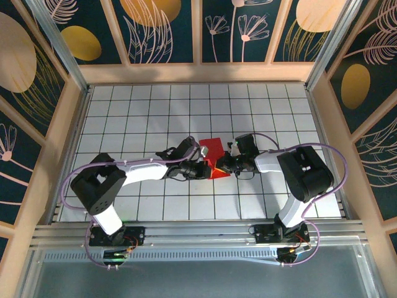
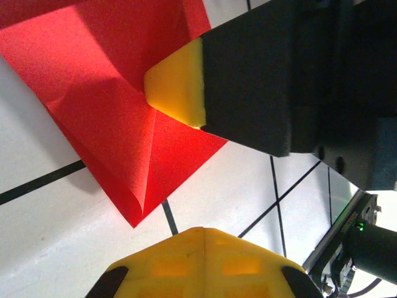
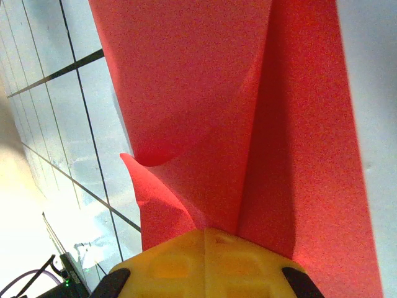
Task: Fold a paper plane with a square sheet of paper (fold left side to right side)
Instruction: Fold the triangle a second time at the center of the table.
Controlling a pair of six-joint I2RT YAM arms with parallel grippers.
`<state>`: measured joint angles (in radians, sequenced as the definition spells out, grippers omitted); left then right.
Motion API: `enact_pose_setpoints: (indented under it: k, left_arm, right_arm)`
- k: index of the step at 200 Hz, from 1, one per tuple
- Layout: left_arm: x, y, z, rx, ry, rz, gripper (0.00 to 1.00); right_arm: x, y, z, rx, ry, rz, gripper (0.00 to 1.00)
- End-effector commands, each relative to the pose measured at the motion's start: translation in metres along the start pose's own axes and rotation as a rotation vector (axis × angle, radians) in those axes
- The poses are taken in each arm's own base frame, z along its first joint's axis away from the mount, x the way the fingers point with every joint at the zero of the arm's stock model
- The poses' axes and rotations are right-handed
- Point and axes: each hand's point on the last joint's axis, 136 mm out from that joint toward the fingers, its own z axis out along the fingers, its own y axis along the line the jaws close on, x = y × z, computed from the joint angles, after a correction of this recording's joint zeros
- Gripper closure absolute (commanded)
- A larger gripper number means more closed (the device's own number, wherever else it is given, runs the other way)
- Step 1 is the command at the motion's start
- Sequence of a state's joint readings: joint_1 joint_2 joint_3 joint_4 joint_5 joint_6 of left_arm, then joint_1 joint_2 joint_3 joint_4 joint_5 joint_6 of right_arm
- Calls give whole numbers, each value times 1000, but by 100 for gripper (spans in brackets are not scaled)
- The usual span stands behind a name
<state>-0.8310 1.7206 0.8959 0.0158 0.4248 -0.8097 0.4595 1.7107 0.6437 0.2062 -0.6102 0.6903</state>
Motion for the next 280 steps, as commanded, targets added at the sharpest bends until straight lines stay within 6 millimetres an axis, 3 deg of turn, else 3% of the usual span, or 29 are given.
enact_pose_setpoints:
  k: [1,113,157,162,280]
  left_arm:
    - [-5,-9,8,36,14,-14,97]
    - [-10,12,24,-43,11,-14,99]
    - [-6,29,27,-115,18,-19,99]
    - [-14,21,26,-103,1,-8,99]
    - [-10,37,28,-165,4,-14,99]
  right_arm:
    - [15,-32,6,129,26,40,100]
    - [16,-35,6,142,34,36,100]
    - [17,-36,6,149,34,35,100]
    - [17,-36,5,150,33,34,100]
    - [18,-37,6,154,38,33,100]
